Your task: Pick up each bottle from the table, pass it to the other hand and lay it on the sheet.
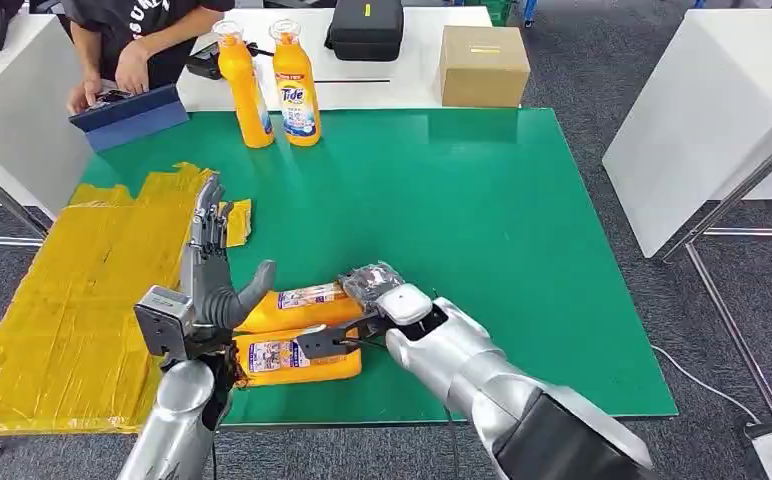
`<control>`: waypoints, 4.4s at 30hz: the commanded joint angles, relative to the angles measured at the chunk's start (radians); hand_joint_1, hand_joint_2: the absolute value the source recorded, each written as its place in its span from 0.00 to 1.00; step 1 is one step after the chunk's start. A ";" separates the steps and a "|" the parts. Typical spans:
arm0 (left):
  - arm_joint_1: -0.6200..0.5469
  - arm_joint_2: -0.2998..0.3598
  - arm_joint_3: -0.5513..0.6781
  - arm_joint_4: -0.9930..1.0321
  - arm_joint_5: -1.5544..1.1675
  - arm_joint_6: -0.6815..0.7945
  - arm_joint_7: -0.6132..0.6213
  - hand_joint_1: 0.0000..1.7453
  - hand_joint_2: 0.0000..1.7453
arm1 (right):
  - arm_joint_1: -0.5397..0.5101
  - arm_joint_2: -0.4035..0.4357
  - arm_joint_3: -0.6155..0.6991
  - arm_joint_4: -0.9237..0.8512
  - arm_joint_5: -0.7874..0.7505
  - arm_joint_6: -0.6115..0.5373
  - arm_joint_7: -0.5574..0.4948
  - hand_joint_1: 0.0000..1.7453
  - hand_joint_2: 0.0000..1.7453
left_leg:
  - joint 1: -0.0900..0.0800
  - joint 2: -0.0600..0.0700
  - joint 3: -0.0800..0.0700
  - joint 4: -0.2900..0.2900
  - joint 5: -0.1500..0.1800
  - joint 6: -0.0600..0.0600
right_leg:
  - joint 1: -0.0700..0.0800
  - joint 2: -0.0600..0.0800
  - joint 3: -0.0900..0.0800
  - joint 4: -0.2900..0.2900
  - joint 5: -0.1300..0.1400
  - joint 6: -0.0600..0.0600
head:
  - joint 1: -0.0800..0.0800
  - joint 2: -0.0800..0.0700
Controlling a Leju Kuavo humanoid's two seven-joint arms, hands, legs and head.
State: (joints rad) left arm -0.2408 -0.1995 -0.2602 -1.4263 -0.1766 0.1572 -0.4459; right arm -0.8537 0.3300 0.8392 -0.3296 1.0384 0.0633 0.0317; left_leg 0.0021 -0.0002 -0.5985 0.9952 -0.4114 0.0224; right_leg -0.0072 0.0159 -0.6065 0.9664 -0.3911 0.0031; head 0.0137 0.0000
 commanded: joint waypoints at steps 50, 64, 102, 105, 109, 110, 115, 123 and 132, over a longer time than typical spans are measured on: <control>0.009 -0.008 0.050 -0.004 0.024 0.067 0.012 0.00 1.00 | 0.196 -0.017 -0.656 -0.476 0.084 -0.761 -0.155 1.00 1.00 | 0.000 -0.003 -0.001 0.000 -0.001 -0.001 | 0.000 -0.003 0.000 0.000 -0.002 0.000 | 0.000 0.000; -0.040 -0.028 0.075 0.085 0.198 -0.039 0.095 0.00 1.00 | 0.267 0.019 -0.722 -0.578 -0.027 -0.761 -0.388 1.00 1.00 | -0.001 -0.005 -0.001 0.000 -0.001 -0.001 | -0.001 -0.005 0.000 0.000 -0.002 0.000 | 0.000 0.000; -0.141 -0.006 0.093 0.292 0.638 -0.244 0.188 0.00 1.00 | 0.230 0.019 -0.484 -0.352 -0.175 -0.761 -0.514 1.00 1.00 | 0.000 -0.002 0.000 -0.001 -0.001 -0.002 | -0.001 -0.002 0.001 0.000 -0.002 0.000 | 0.000 0.000; -0.142 -0.002 0.095 0.292 0.643 -0.246 0.182 0.00 1.00 | 0.211 0.019 -0.413 -0.298 -0.223 -0.761 -0.492 1.00 1.00 | 0.000 -0.002 0.000 0.000 -0.001 -0.002 | 0.000 -0.002 0.001 0.000 -0.002 0.000 | 0.000 0.000; -0.140 0.004 0.094 0.269 0.636 -0.244 0.155 0.00 1.00 | 0.189 0.019 -0.331 -0.251 -0.278 -0.761 -0.466 1.00 1.00 | 0.000 -0.001 0.002 -0.001 -0.003 -0.002 | -0.001 -0.002 0.003 0.000 -0.003 0.000 | 0.000 0.000; -0.140 0.004 0.094 0.269 0.636 -0.244 0.155 0.00 1.00 | 0.189 0.019 -0.331 -0.251 -0.278 -0.761 -0.466 1.00 1.00 | 0.000 -0.001 -0.001 -0.001 -0.001 -0.001 | 0.000 -0.001 0.000 0.000 -0.001 0.000 | 0.000 0.000; -0.128 0.001 0.095 0.242 0.621 -0.236 0.137 0.00 1.00 | 0.190 0.019 -0.309 -0.239 -0.271 -0.761 -0.443 1.00 1.00 | 0.000 -0.002 0.000 -0.001 -0.002 -0.001 | -0.001 -0.002 0.001 0.000 -0.002 0.000 | 0.000 0.000; -0.128 -0.007 0.106 0.205 0.611 -0.231 0.131 0.00 1.00 | 0.174 0.019 -0.285 -0.215 -0.267 -0.761 -0.415 1.00 1.00 | 0.000 -0.002 -0.003 0.000 -0.001 -0.001 | 0.000 -0.002 -0.002 0.000 -0.001 0.000 | 0.000 0.000; -0.130 -0.012 0.109 0.204 0.607 -0.228 0.132 0.00 1.00 | 0.179 0.019 -0.288 -0.222 -0.242 -0.761 -0.397 1.00 1.00 | 0.000 -0.003 -0.001 0.000 -0.002 -0.002 | 0.000 -0.004 0.001 0.001 -0.003 0.000 | 0.000 0.000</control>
State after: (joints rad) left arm -0.3418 -0.2300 -0.1598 -1.2344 0.4334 -0.0725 -0.3162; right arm -0.6197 0.3586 0.5131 -0.6195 0.8019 -0.6924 -0.3677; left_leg 0.0022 -0.0033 -0.6040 0.9954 -0.4108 0.0227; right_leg -0.0075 0.0140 -0.6104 0.9668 -0.3913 0.0034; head 0.0137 0.0000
